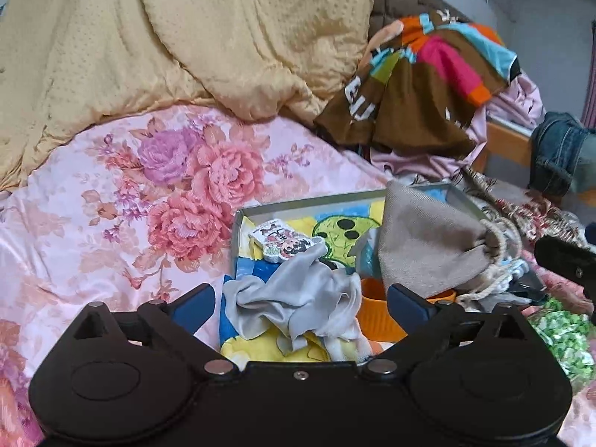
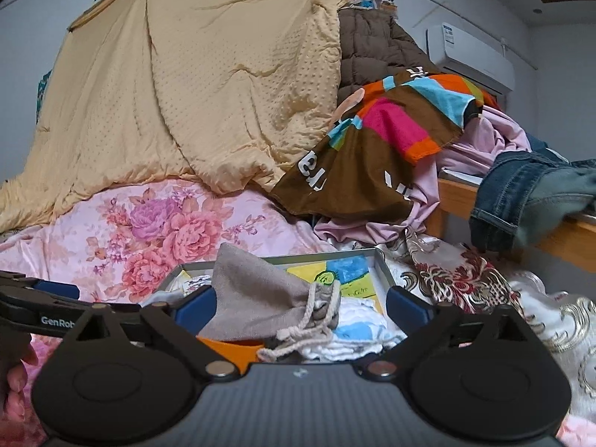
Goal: Organize soft objects
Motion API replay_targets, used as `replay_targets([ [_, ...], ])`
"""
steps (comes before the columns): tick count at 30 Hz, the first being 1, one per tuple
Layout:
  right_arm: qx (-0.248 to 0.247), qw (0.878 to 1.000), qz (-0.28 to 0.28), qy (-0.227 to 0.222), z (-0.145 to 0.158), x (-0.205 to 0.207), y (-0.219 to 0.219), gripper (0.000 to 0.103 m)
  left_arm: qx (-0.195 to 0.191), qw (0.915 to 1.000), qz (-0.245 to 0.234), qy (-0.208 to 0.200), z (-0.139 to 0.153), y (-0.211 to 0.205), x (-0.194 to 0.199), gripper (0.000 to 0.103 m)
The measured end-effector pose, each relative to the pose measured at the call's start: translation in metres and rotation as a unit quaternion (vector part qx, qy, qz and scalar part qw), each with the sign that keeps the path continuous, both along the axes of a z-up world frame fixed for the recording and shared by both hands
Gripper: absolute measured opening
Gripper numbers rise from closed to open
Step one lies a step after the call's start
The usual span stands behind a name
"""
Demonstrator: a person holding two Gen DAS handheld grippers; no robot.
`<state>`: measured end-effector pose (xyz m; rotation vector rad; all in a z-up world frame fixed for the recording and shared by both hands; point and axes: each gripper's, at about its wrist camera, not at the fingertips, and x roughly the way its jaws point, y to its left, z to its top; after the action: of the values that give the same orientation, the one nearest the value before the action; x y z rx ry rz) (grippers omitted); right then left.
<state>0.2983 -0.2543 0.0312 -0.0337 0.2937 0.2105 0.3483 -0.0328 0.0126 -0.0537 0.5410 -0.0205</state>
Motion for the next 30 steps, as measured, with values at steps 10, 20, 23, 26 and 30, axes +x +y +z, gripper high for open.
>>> replay_targets([
  [10, 0.006, 1.000, -0.005, -0.010, 0.006, -0.040, -0.001, 0.103, -0.014, 0.9997, 0.003, -0.022, 0.004, 0.003, -0.047, 0.102],
  [20, 0.026, 1.000, -0.004, -0.006, 0.004, -0.070, 0.000, 0.103, -0.023, 0.9992, 0.003, -0.033, 0.013, 0.011, -0.088, 0.102],
  [23, 0.031, 0.999, -0.009, -0.005, 0.004, -0.077, -0.001, 0.103, -0.024, 0.9992, 0.003, -0.033, 0.014, 0.012, -0.098, 0.102],
  [26, 0.039, 0.999, -0.013, -0.004, 0.004, -0.084, -0.004, 0.103, -0.027, 0.9991, 0.003, -0.033, 0.015, 0.012, -0.107, 0.102],
  [30, 0.040, 0.999, -0.015, -0.001, 0.001, -0.096, -0.006, 0.103, -0.031, 0.9989, 0.006, -0.036, 0.016, 0.013, -0.119, 0.102],
])
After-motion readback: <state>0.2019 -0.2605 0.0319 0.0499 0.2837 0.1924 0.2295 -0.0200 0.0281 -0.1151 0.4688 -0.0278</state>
